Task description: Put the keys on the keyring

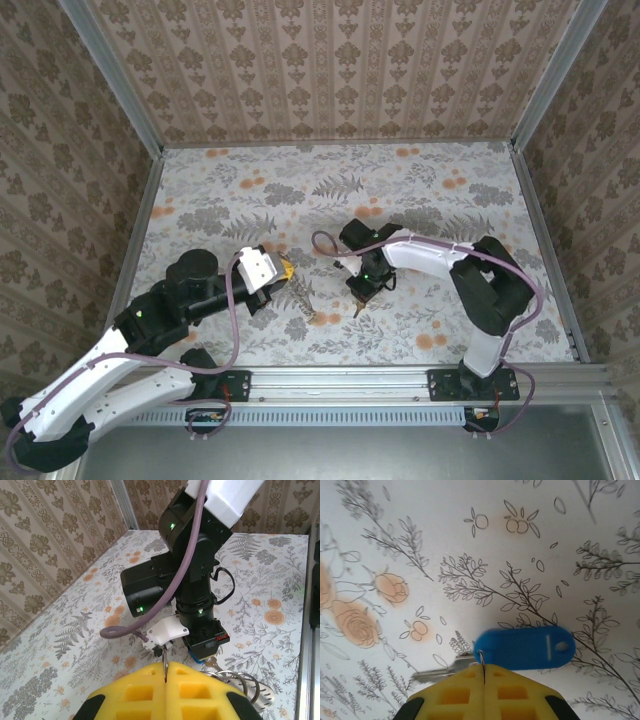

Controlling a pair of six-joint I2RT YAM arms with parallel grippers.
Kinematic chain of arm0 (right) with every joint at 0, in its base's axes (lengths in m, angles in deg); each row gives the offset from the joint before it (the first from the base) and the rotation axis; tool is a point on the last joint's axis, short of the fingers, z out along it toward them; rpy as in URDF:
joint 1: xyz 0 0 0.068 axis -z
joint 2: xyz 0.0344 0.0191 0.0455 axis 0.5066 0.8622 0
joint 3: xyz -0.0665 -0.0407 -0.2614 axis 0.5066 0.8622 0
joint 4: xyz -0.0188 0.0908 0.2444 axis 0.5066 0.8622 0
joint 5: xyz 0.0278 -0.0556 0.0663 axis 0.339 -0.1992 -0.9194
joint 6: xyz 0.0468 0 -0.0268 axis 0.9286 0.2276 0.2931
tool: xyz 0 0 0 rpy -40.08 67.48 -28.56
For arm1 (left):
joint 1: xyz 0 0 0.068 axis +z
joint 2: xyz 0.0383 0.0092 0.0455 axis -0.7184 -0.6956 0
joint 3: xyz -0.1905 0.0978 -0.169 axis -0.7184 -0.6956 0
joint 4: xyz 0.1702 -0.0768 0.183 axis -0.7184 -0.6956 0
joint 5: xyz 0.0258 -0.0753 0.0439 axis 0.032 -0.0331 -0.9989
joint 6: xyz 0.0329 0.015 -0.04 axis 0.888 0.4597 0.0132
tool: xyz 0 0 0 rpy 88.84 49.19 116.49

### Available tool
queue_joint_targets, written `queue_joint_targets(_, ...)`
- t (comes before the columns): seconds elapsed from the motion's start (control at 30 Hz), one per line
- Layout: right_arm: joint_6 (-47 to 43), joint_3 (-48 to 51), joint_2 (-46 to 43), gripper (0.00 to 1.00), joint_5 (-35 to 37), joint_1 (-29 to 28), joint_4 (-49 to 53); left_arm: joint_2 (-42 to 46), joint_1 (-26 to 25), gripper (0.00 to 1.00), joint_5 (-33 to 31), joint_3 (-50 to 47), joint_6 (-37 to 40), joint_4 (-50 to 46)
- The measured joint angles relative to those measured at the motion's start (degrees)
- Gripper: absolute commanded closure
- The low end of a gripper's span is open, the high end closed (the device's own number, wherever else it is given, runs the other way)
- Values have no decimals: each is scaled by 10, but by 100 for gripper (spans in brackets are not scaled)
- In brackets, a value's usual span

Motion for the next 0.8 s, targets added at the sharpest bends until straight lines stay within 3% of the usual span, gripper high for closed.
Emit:
queue_joint_targets(0.6, -94, 130, -412, 100, 56, -104, -150, 0, 0, 100, 0, 0, 0, 0)
queue_joint_targets(0.8, -112, 129, -412, 100, 38, -125, -165, 0, 0, 100, 0, 0, 0, 0)
